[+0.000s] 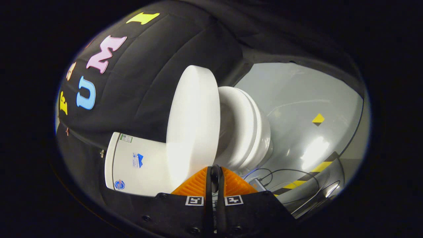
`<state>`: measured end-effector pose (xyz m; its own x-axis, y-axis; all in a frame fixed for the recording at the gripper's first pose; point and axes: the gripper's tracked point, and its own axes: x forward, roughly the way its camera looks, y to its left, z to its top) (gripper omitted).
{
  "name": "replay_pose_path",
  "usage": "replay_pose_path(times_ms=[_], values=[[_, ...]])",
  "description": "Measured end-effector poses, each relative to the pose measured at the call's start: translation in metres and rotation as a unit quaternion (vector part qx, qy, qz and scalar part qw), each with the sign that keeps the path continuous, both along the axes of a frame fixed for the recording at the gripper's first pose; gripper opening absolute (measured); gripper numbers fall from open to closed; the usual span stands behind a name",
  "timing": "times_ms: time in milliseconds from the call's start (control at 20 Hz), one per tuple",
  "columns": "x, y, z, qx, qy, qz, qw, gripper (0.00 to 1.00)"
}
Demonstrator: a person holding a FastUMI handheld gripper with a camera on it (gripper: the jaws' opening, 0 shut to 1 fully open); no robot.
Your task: Open the toilet lid.
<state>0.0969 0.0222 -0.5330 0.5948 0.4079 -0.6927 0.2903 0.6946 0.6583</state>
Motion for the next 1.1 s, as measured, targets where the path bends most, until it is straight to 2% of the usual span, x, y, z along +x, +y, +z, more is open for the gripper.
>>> replay_pose_path(times_ms=[200, 400, 500, 650, 1100], values=[[0.005, 0.015, 0.046, -0.047, -0.025, -0.006, 0.999, 0.07], [0.005, 0.037, 0.087, -0.103, -0.051, 0.006, 0.993, 0.05], [0.005, 0.049, 0.103, -0.15, -0.064, 0.012, 0.987, 0.05], [0.006, 0.063, 0.124, -0.205, -0.079, 0.0, 0.976, 0.05], [0.0, 0.12, 0.173, -0.297, -0.126, -0.004, 0.947, 0.05]])
